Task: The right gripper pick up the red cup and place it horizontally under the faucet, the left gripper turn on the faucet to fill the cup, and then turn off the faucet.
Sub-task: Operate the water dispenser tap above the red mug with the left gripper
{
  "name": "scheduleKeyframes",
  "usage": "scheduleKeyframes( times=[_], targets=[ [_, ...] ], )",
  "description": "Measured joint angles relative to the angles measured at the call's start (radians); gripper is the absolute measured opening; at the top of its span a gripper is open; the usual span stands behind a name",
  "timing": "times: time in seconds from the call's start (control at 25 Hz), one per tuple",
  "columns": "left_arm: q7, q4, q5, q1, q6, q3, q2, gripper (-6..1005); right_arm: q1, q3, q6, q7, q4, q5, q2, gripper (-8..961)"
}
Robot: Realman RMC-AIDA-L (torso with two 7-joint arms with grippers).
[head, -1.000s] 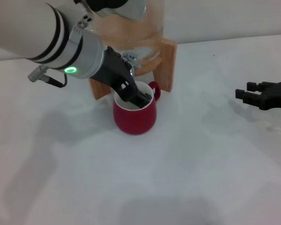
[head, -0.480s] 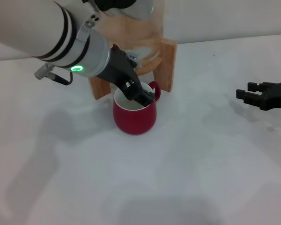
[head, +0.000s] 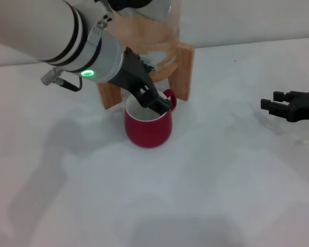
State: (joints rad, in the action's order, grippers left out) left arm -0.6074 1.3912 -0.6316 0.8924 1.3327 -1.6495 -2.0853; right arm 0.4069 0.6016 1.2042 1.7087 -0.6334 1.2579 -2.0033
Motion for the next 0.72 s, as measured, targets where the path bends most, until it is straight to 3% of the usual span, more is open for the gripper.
scheduleKeyframes(
  times=[0.72],
  targets=[
    [0.000,-0.005,0.023,0.011,-0.017,-0.005,-0.001,875,0.000,0.002,-0.008,0.000,0.002,0.000,-0.001,482]
  ],
)
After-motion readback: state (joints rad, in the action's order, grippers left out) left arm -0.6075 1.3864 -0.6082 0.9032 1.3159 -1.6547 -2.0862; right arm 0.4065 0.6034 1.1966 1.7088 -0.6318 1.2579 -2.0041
